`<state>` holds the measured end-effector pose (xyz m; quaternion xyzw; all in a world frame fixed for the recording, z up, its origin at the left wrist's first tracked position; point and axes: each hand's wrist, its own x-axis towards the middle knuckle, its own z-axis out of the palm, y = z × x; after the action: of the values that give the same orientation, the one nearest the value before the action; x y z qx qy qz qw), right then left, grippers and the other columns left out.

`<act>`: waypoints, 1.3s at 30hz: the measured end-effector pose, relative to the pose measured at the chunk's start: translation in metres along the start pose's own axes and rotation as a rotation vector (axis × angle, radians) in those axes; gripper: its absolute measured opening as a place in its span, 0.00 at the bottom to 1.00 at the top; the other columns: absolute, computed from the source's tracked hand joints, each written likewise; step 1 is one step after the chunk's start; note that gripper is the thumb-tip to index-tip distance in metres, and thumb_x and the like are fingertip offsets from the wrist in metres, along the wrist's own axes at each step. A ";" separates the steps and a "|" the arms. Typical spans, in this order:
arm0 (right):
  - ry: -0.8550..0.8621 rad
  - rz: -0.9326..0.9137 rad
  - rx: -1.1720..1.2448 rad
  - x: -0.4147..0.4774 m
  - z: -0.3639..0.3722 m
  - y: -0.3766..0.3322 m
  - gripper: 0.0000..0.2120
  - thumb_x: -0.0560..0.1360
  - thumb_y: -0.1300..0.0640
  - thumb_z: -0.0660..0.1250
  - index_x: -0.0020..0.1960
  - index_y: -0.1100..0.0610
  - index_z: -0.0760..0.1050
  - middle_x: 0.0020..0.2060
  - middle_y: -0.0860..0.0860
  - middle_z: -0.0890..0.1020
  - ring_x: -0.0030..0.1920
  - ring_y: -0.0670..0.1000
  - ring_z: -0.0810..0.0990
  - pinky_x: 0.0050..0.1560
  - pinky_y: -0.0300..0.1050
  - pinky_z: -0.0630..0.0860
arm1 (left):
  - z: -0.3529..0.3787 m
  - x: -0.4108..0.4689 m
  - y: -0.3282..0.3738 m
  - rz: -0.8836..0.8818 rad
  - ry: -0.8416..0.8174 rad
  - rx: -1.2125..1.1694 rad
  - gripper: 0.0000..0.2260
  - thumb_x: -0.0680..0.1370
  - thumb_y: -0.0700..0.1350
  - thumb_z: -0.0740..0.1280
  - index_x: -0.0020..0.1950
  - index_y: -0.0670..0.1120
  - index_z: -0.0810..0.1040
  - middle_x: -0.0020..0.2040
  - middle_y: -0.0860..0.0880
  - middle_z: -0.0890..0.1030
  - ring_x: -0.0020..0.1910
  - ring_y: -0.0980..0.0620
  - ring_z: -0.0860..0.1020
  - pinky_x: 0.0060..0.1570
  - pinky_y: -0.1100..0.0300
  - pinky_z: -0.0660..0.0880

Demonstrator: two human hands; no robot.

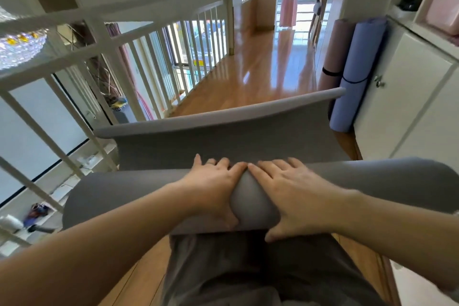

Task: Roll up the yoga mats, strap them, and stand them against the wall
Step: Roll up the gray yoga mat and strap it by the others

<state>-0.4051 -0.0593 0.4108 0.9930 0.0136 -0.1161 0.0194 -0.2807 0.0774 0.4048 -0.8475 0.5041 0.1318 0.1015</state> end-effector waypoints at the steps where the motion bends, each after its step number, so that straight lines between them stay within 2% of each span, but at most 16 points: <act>1: -0.010 0.013 0.001 0.002 0.004 -0.003 0.56 0.68 0.34 0.70 0.78 0.53 0.35 0.77 0.53 0.49 0.76 0.55 0.50 0.76 0.58 0.48 | -0.005 0.006 -0.003 0.007 -0.038 -0.015 0.49 0.65 0.65 0.73 0.77 0.55 0.48 0.71 0.48 0.64 0.68 0.44 0.64 0.72 0.41 0.54; 4: 0.038 0.039 -0.006 0.014 0.013 0.000 0.57 0.66 0.33 0.70 0.78 0.53 0.37 0.76 0.54 0.52 0.75 0.56 0.53 0.75 0.58 0.50 | -0.013 0.018 -0.012 -0.006 -0.102 -0.096 0.49 0.65 0.64 0.74 0.77 0.58 0.48 0.72 0.48 0.61 0.69 0.45 0.62 0.71 0.45 0.57; 7: 0.066 0.038 0.035 0.025 0.011 0.011 0.55 0.65 0.32 0.71 0.78 0.53 0.43 0.74 0.52 0.58 0.73 0.54 0.59 0.74 0.56 0.55 | -0.009 0.012 -0.012 -0.037 -0.023 -0.060 0.48 0.69 0.64 0.71 0.77 0.57 0.42 0.74 0.51 0.45 0.74 0.41 0.49 0.74 0.39 0.48; 8: 0.072 0.032 0.052 0.027 0.009 0.014 0.54 0.65 0.32 0.71 0.77 0.53 0.45 0.74 0.51 0.60 0.72 0.53 0.60 0.73 0.55 0.57 | -0.004 0.009 -0.011 -0.037 0.038 -0.031 0.48 0.70 0.65 0.69 0.77 0.56 0.40 0.73 0.52 0.44 0.73 0.41 0.48 0.74 0.39 0.46; 12: 0.033 0.011 0.122 0.042 -0.004 0.029 0.52 0.62 0.31 0.72 0.76 0.49 0.51 0.69 0.48 0.66 0.68 0.51 0.65 0.69 0.50 0.63 | 0.023 0.003 -0.006 -0.011 0.240 0.134 0.49 0.71 0.68 0.64 0.76 0.54 0.32 0.73 0.49 0.49 0.73 0.42 0.54 0.72 0.36 0.44; 15: -0.038 0.002 0.158 0.053 -0.013 0.038 0.53 0.62 0.32 0.73 0.76 0.48 0.51 0.69 0.47 0.66 0.68 0.50 0.63 0.69 0.50 0.62 | 0.026 0.012 -0.014 0.005 0.280 0.123 0.49 0.69 0.70 0.64 0.77 0.55 0.37 0.73 0.48 0.53 0.72 0.44 0.57 0.72 0.37 0.43; 19: 0.054 0.019 0.038 0.049 -0.008 0.030 0.57 0.64 0.30 0.70 0.78 0.53 0.42 0.75 0.50 0.57 0.74 0.53 0.56 0.74 0.56 0.54 | 0.010 0.024 -0.028 0.050 0.266 0.026 0.49 0.66 0.72 0.65 0.77 0.56 0.44 0.71 0.50 0.60 0.69 0.45 0.63 0.73 0.40 0.51; 22: 0.116 0.076 -0.026 0.048 0.008 0.017 0.58 0.65 0.32 0.70 0.78 0.55 0.39 0.76 0.53 0.53 0.75 0.54 0.54 0.75 0.59 0.51 | -0.002 0.035 -0.033 0.062 0.174 -0.017 0.48 0.65 0.72 0.67 0.77 0.57 0.48 0.71 0.51 0.61 0.68 0.46 0.64 0.73 0.43 0.55; 25: 0.154 0.092 -0.014 0.057 0.009 0.024 0.57 0.64 0.32 0.71 0.77 0.56 0.45 0.74 0.52 0.59 0.72 0.54 0.60 0.73 0.58 0.57 | -0.011 0.043 -0.037 0.024 0.120 -0.050 0.48 0.65 0.71 0.68 0.77 0.58 0.47 0.73 0.53 0.61 0.71 0.48 0.62 0.73 0.40 0.51; 30: 0.071 0.070 0.071 0.074 -0.008 0.040 0.53 0.59 0.33 0.75 0.74 0.53 0.56 0.67 0.50 0.68 0.66 0.52 0.68 0.66 0.56 0.67 | 0.015 0.033 -0.022 -0.127 0.271 0.151 0.50 0.68 0.71 0.64 0.77 0.55 0.38 0.77 0.47 0.53 0.76 0.44 0.53 0.71 0.35 0.43; 36: 0.001 0.031 0.067 0.082 -0.024 0.044 0.47 0.58 0.33 0.75 0.69 0.51 0.63 0.61 0.47 0.73 0.60 0.50 0.72 0.60 0.52 0.73 | 0.003 0.032 -0.024 -0.106 0.329 0.162 0.47 0.66 0.70 0.66 0.77 0.54 0.46 0.71 0.47 0.64 0.70 0.44 0.65 0.71 0.35 0.44; 39: -0.014 -0.008 0.070 0.064 -0.034 0.043 0.45 0.59 0.32 0.74 0.69 0.49 0.62 0.61 0.45 0.72 0.60 0.48 0.71 0.60 0.49 0.73 | -0.003 0.014 -0.015 -0.090 0.334 0.175 0.48 0.66 0.72 0.64 0.76 0.54 0.45 0.71 0.46 0.64 0.69 0.43 0.65 0.71 0.36 0.43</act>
<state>-0.3335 -0.0999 0.4303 0.9921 0.0132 -0.1237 -0.0158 -0.2609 0.0723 0.4040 -0.8673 0.4849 -0.0596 0.0954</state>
